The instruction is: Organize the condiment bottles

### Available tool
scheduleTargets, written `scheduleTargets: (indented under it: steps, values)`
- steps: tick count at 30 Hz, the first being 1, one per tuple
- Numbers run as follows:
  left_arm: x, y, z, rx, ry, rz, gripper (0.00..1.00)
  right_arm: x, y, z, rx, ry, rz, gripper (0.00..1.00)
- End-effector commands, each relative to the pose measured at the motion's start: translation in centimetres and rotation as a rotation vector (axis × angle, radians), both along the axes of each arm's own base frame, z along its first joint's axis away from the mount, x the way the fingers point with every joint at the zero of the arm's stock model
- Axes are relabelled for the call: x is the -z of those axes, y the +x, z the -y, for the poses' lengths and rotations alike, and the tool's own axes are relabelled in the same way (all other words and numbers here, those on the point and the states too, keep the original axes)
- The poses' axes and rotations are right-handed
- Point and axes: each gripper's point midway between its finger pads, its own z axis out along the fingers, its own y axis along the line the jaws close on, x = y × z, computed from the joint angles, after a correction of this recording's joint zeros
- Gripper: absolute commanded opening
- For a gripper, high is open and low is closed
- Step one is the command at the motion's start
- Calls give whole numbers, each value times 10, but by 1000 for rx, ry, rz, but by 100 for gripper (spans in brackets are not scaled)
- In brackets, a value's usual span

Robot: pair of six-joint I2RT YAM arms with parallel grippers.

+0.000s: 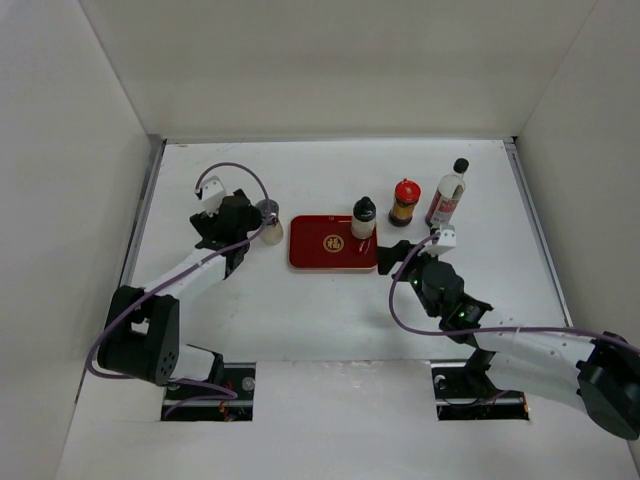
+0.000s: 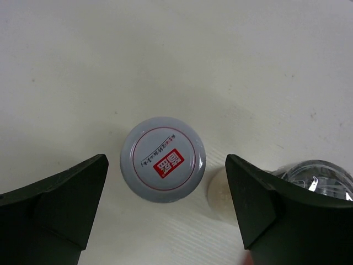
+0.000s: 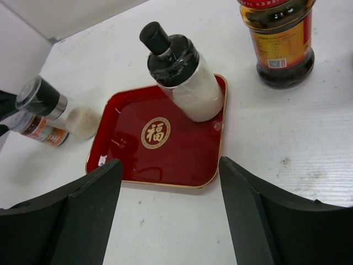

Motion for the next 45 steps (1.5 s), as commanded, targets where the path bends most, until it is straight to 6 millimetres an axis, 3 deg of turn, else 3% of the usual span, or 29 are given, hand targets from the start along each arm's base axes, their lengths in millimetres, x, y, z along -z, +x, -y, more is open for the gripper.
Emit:
scheduleTargets:
  steps: [1,6,10,12,15,18,22,26,29,34,39,45]
  values:
    - [-21,24,4,-2,-44,81,86,-34,3,-12,-26,63,77,77]
    - [-3,22,1,-8,-40,46,74,-38,3,-9,-22,66,89,77]
    - [-2,13,-10,-40,-29,52,47,-36,2,-9,-21,66,85,77]
    - [-10,5,-15,-55,-28,83,39,-36,3,-9,-19,60,87,77]
    - [-34,-13,-19,-63,-27,145,33,-33,4,-9,-16,53,79,77]
    - [-59,-36,-7,-7,-42,193,32,-36,3,-8,-13,57,85,77]
    - [-90,-59,36,145,-71,220,31,-35,3,-2,11,67,87,77]
    - [-114,-62,110,332,-112,246,31,-37,4,6,40,80,97,75]
    - [-124,-44,169,437,-131,269,31,-38,4,11,59,85,101,75]
    - [-121,1,233,525,-134,296,31,-39,4,14,62,91,105,75]
    - [-100,35,269,559,-129,271,31,-39,3,12,53,86,103,75]
    - [-73,53,280,561,-111,235,32,-42,1,12,47,98,113,75]
